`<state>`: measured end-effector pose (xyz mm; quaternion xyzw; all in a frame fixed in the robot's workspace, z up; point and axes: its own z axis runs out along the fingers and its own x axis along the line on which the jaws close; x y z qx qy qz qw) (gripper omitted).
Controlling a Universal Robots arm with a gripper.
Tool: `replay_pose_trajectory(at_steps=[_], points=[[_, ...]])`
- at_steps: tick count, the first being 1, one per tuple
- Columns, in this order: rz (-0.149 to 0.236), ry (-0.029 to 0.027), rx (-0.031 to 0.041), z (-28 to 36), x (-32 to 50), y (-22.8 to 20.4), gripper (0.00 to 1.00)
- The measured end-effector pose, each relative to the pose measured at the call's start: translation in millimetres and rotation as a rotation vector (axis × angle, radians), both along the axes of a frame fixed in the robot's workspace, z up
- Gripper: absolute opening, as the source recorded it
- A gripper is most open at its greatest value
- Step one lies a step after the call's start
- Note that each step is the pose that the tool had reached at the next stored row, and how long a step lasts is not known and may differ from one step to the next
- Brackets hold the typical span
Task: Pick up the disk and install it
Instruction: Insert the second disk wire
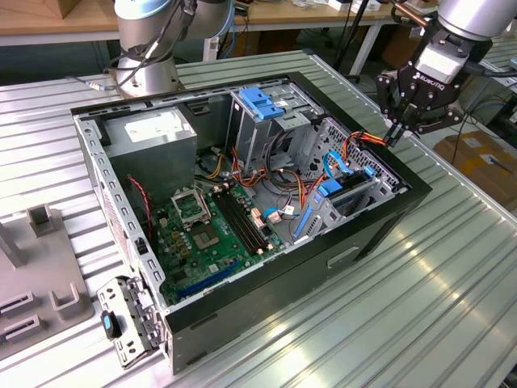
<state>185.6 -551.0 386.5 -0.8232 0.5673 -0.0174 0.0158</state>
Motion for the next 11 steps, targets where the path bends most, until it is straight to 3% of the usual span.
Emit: replay_pose_trajectory(at_steps=[8,11], points=[[-0.011,0.0000,0.0000,0.0,-0.3,0.0,0.16],[-0.065,0.0000,0.0000,0.0,-0.6,0.0,0.16]])
